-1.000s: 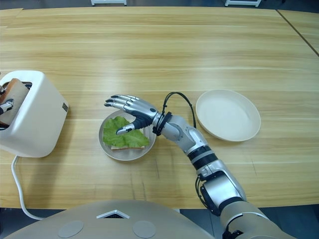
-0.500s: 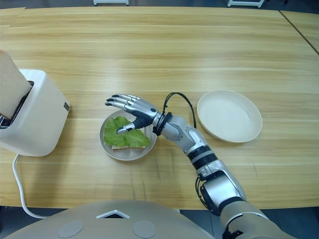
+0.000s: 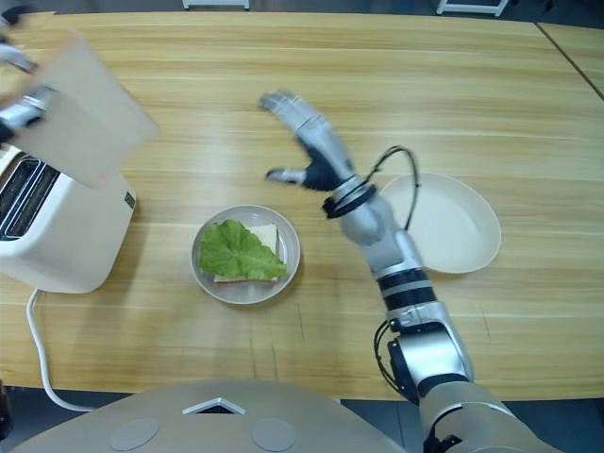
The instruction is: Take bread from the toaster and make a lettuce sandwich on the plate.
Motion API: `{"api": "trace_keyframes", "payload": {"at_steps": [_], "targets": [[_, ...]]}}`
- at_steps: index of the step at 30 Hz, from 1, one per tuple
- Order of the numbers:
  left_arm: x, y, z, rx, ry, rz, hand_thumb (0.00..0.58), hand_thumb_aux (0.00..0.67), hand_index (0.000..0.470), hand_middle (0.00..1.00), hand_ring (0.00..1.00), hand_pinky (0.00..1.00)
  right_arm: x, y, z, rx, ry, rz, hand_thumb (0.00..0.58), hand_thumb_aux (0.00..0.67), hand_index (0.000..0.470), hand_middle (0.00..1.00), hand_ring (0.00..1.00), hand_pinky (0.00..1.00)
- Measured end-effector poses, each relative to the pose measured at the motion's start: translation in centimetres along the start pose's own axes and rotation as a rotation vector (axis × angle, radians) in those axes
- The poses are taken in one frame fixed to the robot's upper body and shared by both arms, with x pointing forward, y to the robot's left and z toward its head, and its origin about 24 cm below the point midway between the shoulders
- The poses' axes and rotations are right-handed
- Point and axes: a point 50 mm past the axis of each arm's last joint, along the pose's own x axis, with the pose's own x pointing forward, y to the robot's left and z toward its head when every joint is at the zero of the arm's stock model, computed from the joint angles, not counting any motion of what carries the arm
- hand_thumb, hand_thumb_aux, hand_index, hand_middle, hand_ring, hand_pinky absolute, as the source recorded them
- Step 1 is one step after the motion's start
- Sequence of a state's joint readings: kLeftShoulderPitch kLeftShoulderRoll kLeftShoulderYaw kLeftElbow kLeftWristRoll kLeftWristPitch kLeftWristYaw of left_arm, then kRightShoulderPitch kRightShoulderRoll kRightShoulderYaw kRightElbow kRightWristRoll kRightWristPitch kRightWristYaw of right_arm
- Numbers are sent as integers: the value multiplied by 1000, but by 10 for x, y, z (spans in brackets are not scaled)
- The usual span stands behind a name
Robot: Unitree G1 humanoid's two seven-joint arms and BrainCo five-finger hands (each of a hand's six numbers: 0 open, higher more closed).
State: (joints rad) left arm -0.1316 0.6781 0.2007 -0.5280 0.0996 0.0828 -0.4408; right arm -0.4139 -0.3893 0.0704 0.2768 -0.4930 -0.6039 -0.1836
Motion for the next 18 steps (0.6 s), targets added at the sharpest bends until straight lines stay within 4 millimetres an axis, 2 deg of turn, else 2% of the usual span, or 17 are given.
{"api": "trace_keyframes", "payload": {"at_steps": [3,5,8,12,18], "targets": [[16,-44,-5,-105,-16,-185,580,670,470,0,0,0,0,-37,-8,-45,31,-170,0,0,0,0,0,0],[22,-69,-11,-128,1,-283,580,670,470,0,0,0,-3,-45,-11,-55,44,-202,0,0,0,0,0,0],[29,-97,-23,-154,35,-384,580,670,470,0,0,0,-12,-41,-14,-66,70,-197,0,0,0,0,0,0],[29,-124,-22,-180,6,-558,580,670,470,0,0,0,-14,-33,-14,-89,75,-169,0,0,0,0,0,0],[28,-142,-19,-200,-34,-691,580,670,470,0,0,0,-16,-24,-14,-100,76,-148,0,0,0,0,0,0]]}}
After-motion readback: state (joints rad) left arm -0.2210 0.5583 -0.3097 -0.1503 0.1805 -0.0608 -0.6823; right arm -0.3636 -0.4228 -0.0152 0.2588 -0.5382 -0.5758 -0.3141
